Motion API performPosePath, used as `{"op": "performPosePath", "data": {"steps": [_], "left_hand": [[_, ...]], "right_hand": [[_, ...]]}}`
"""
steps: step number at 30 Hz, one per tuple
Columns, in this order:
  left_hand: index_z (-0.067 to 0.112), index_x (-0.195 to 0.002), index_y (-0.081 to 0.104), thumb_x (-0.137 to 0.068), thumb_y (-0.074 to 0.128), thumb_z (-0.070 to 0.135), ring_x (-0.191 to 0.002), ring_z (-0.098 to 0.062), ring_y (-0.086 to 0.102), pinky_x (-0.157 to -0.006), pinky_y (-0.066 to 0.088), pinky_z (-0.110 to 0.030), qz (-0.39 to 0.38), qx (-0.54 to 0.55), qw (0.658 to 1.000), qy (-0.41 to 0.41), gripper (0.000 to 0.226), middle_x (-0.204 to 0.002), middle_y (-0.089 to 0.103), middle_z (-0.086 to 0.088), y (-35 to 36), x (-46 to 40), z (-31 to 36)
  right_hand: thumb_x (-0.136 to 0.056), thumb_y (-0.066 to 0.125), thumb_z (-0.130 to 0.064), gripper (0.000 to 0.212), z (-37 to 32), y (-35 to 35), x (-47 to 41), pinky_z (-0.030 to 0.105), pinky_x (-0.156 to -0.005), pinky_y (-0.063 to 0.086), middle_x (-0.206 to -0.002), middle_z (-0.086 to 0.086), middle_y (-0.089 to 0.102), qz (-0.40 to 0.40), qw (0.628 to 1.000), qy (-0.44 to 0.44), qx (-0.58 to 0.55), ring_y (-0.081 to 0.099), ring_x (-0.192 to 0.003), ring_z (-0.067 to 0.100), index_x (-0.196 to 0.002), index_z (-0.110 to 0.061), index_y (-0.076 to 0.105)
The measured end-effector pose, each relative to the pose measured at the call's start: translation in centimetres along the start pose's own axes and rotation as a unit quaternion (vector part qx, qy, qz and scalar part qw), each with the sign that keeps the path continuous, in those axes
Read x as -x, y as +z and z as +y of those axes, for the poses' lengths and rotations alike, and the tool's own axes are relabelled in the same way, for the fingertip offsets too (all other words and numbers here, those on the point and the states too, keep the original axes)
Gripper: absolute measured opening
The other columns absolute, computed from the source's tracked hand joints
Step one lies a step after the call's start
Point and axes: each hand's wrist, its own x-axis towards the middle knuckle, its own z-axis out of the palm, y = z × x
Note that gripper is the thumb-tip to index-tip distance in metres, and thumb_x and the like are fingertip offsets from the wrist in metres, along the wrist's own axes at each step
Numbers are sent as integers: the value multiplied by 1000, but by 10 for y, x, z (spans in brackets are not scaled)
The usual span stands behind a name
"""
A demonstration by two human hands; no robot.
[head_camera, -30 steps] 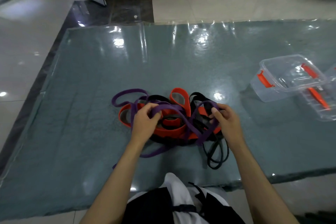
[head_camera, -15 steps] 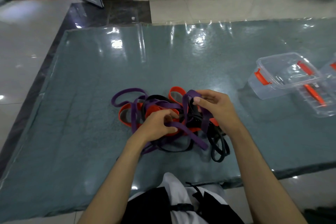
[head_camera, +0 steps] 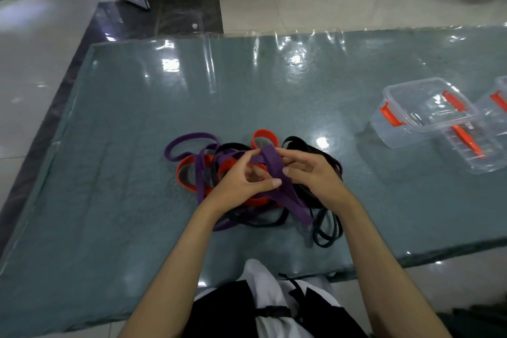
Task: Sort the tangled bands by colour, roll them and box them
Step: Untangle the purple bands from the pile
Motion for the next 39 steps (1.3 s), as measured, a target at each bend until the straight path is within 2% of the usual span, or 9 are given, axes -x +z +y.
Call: {"op": "performPosePath", "data": {"steps": [3, 6, 9, 15, 20, 23, 27, 30, 39], "left_hand": [[49, -106, 66, -78, 87, 61, -82, -2, 69, -82, 56, -28, 52, -19, 998, 10, 37, -83, 73, 15, 2, 1, 2], [44, -94, 71, -88, 82, 48, -69, 4, 61, -69, 48, -14, 94, -4, 995, 31, 13, -72, 67, 18, 3, 2, 3], [17, -101, 75, -94, 79, 32, -69, -2, 60, -70, 49, -18, 134, 18, 990, 45, 16, -74, 66, 8, 4, 4, 5], [25, -96, 77, -94, 79, 23, -83, -12, 77, -73, 56, -19, 228, 116, 964, 80, 4, -91, 81, -2, -7, 2, 15], [27, -95, 75, -88, 82, 35, -79, -13, 73, -72, 56, -24, 264, 142, 949, 95, 12, -87, 79, -7, -13, 0, 20], [13, -97, 68, -88, 82, 32, -78, -26, 63, -73, 52, -37, 273, 139, 947, 93, 25, -83, 66, -28, -20, -2, 21], [24, -93, 70, -96, 77, 28, -56, -7, 47, -55, 42, -21, 285, 133, 946, 83, 9, -63, 54, 8, -22, 1, 22], [25, -85, 62, -97, 76, 29, -51, -2, 42, -52, 41, -16, 322, 141, 934, 67, 19, -58, 46, 14, -26, 3, 21], [23, -93, 59, -99, 71, 41, -53, 0, 61, -52, 46, -12, 366, 180, 912, 49, 23, -64, 69, 5, -28, 5, 21]], "right_hand": [[-95, 70, 5, 43, 5, 9, -5, 44, -103, 58, -113, 18, 76, -19, 1000, -1, 12, 73, -110, 37, -134, -11, 70], [-91, 80, -6, 27, 12, 12, -8, 31, -95, 60, -104, 7, 79, 18, 1000, -14, 10, 76, -103, 25, -115, -18, 76], [-95, 78, -15, 16, 26, 13, -12, 30, -93, 60, -105, 6, 79, 58, 998, -19, -2, 75, -104, 21, -110, -18, 76], [-101, 70, -32, 15, 78, 10, -1, 35, -87, 59, -100, -2, 79, 30, 989, 47, 140, 75, -95, 19, -106, -20, 78], [-96, 75, -10, 13, 126, -1, 10, 44, -88, 57, -97, 2, 74, 71, 947, 85, 302, 70, -93, 21, -106, -18, 77], [-97, 73, -9, 14, 132, -11, 13, 45, -83, 59, -88, -2, 75, 108, 946, 108, 287, 71, -86, 16, -103, -22, 79], [-97, 75, -17, 12, 113, -20, 5, 38, -78, 60, -84, -9, 77, 154, 945, 72, 279, 73, -82, 12, -105, -25, 80], [-102, 68, -15, 14, 83, -29, -2, 29, -79, 61, -84, -3, 80, 140, 972, 53, 182, 78, -84, 15, -107, -26, 75], [-105, 63, -14, 12, 4, -34, -9, 27, -60, 60, -74, 12, 77, 121, 988, 14, 96, 71, -61, 20, -108, -12, 74]]}}
